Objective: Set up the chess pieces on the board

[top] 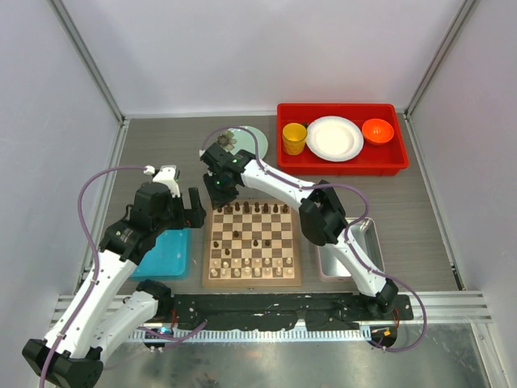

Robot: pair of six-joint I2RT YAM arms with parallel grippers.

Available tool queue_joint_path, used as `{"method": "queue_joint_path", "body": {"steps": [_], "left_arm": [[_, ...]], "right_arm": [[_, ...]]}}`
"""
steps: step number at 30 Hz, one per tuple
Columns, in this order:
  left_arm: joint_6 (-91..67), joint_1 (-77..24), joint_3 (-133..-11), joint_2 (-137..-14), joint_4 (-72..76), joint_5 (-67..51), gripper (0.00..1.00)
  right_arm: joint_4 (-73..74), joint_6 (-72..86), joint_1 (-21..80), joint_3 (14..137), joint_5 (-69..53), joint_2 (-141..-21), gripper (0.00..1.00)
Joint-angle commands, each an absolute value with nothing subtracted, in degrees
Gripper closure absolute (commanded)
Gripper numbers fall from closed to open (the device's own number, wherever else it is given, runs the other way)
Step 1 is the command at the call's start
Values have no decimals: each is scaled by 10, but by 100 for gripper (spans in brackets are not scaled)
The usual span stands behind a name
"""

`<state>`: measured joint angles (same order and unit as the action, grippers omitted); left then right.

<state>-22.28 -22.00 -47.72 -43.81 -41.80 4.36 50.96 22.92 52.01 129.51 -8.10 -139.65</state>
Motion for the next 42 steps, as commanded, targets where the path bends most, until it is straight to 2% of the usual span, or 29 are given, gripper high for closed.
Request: {"method": "queue_joint_path", "body": {"steps": [1,24,42], "left_arm": [[-223,-218,-476,-438,-389,40,0],[-223,-218,-476,-437,-389,40,0],[-223,-218,-476,-438,-389,40,0]], "right_arm": [[495,235,519,1297,-92,-1354,67],[487,238,515,1291,-85,-1347,66],[459,235,504,1260,-35,-1284,66]]}}
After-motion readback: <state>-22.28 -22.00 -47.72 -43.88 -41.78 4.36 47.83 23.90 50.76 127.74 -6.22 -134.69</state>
